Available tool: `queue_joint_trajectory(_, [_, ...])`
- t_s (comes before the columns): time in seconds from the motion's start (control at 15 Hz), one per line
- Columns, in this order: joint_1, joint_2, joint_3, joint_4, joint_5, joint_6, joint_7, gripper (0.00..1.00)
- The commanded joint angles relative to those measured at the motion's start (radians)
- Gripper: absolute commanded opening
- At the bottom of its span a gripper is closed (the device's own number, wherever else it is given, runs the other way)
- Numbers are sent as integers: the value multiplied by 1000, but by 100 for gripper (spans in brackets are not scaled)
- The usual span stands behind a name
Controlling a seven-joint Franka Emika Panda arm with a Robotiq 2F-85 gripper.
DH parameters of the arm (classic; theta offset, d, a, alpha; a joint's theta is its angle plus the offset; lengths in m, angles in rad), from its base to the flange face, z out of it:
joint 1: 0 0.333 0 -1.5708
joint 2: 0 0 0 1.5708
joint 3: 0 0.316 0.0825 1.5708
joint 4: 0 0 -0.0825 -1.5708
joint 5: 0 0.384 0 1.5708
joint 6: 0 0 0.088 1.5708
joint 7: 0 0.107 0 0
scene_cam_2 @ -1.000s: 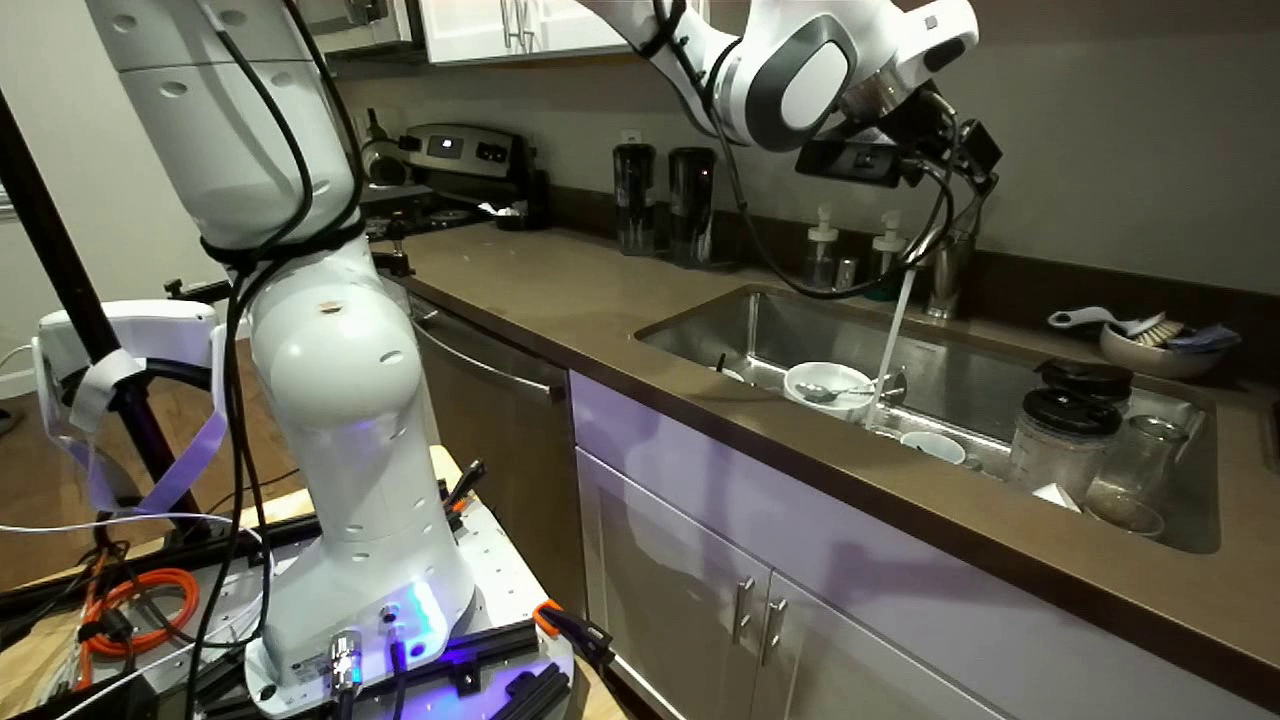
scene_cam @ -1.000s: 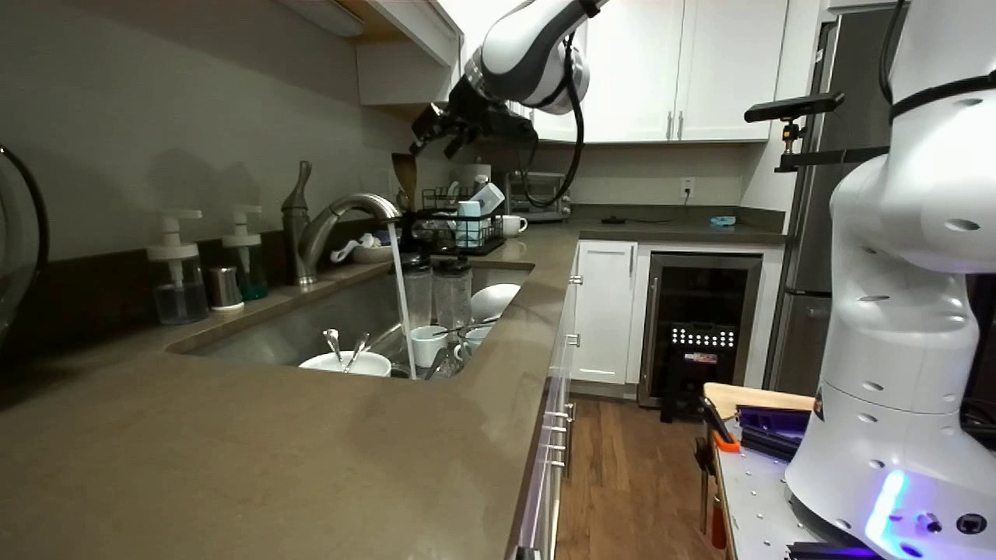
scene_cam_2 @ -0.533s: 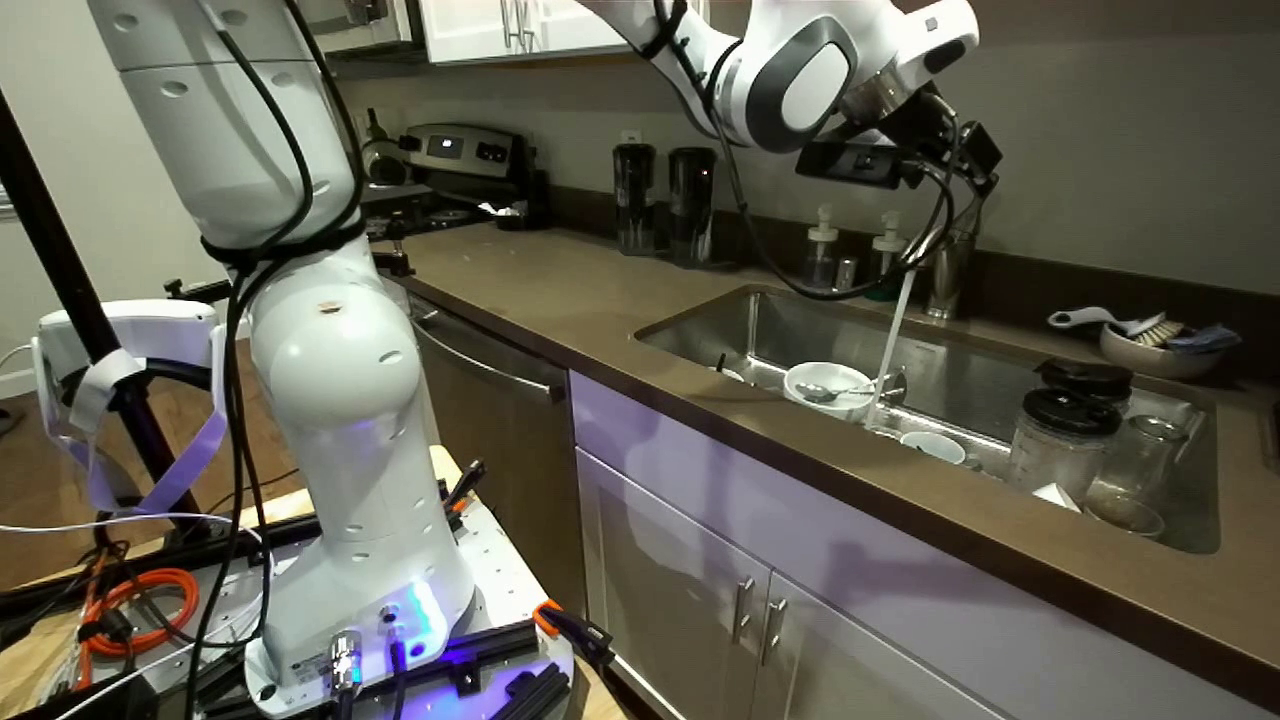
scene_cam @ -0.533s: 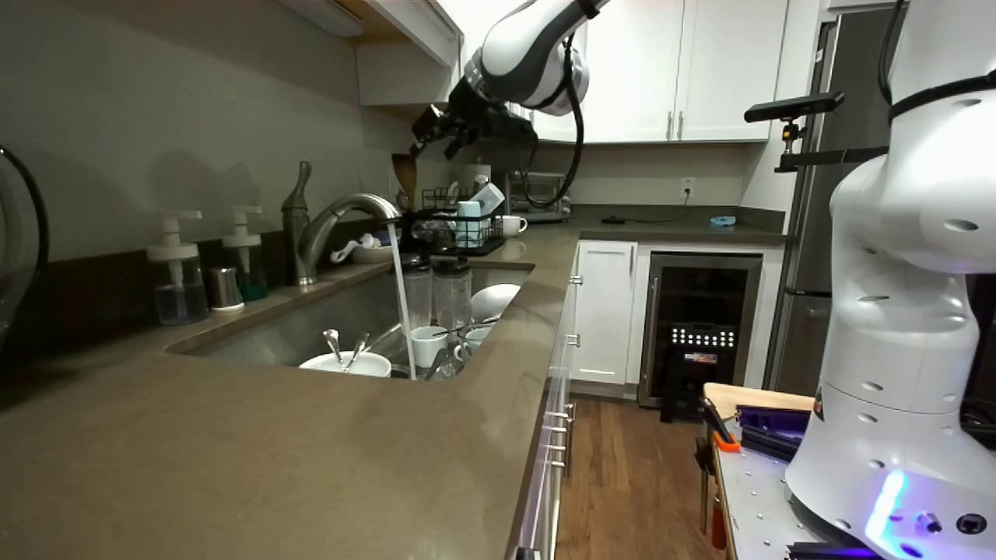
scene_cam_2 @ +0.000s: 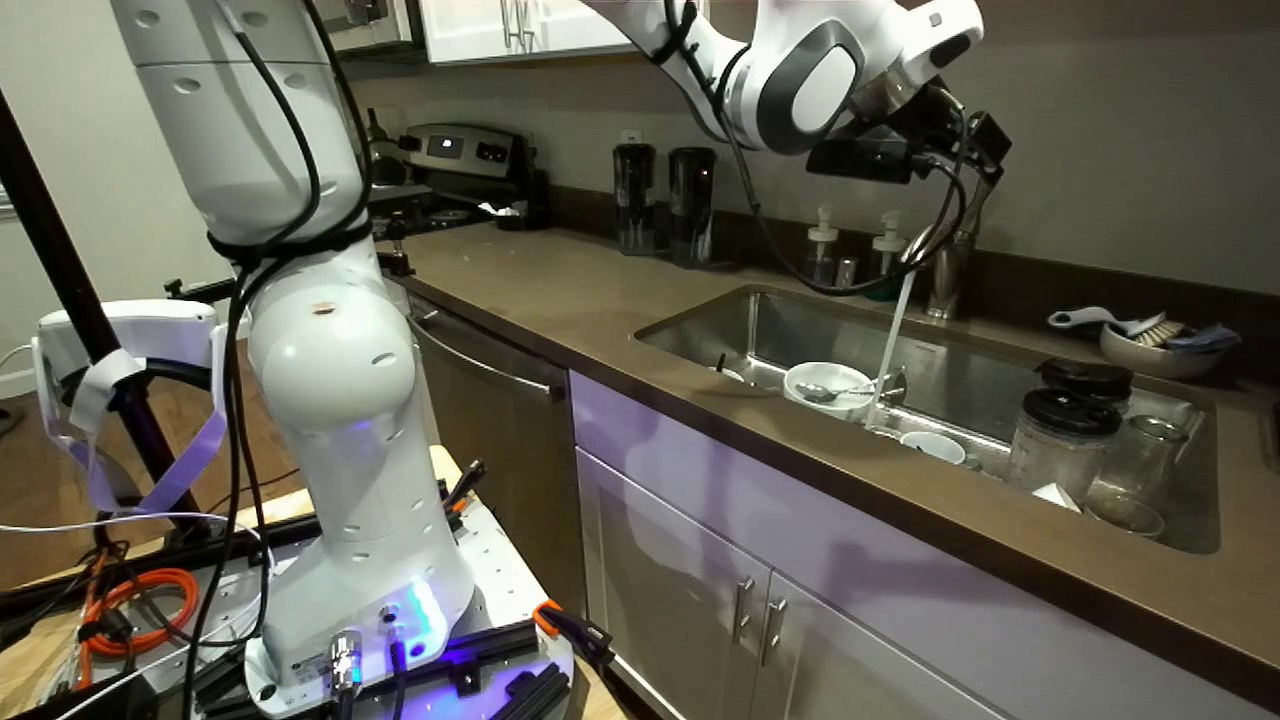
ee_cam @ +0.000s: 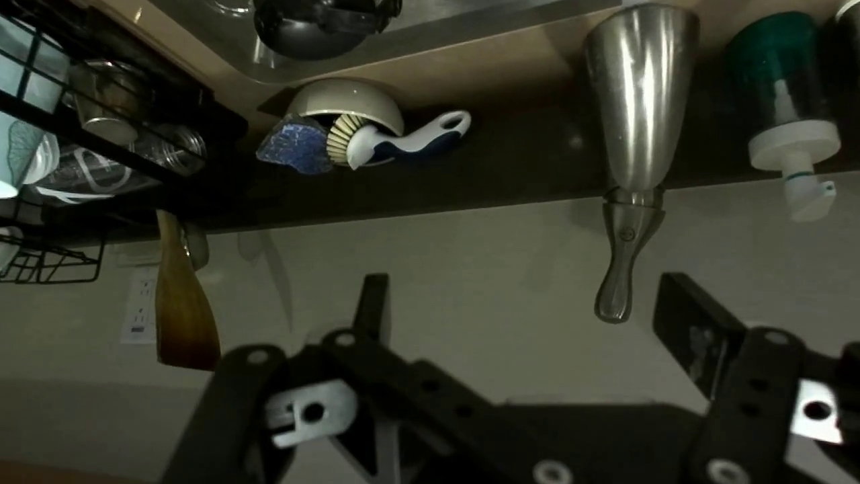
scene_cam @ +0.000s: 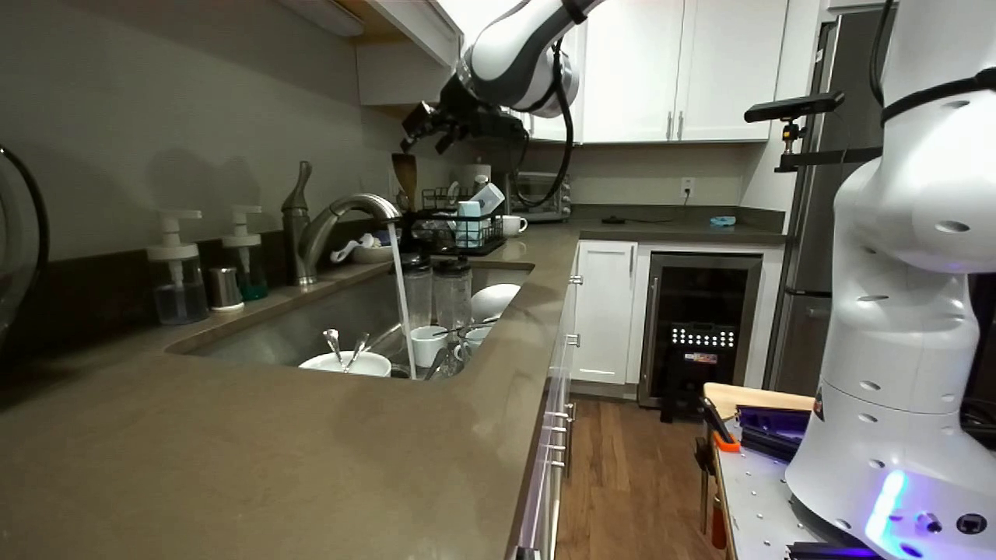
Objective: Push the faucet handle downwards
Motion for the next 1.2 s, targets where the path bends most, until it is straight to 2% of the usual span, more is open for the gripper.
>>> queue_joint_trajectory(0.0, [-25, 73, 25, 78, -22, 38, 31, 100])
queue_joint_trajectory(0.13, [-19, 100, 32, 115, -20, 30, 32, 98])
queue_joint_trajectory(0.27, [-13, 123, 44, 152, -17, 19, 33, 87])
queue_joint_trajectory(0.33, [-11, 137, 51, 176, -15, 13, 32, 69])
queue_joint_trajectory(0.47, [-9, 164, 63, 225, -12, 2, 35, 55])
queue_joint_trajectory(0.6, [-10, 194, 74, 275, -9, -8, 42, 46])
queue_joint_trajectory(0.73, [-3, 226, 75, 329, 23, -23, 18, 33])
queue_joint_trajectory(0.8, [-6, 242, 79, 355, 26, -31, 16, 23])
queue_joint_trajectory(0.93, [-12, 272, 88, 397, 32, -42, 10, 9])
queue_joint_trajectory(1.13, [-21, 313, 101, 445, 41, -46, 2, 3])
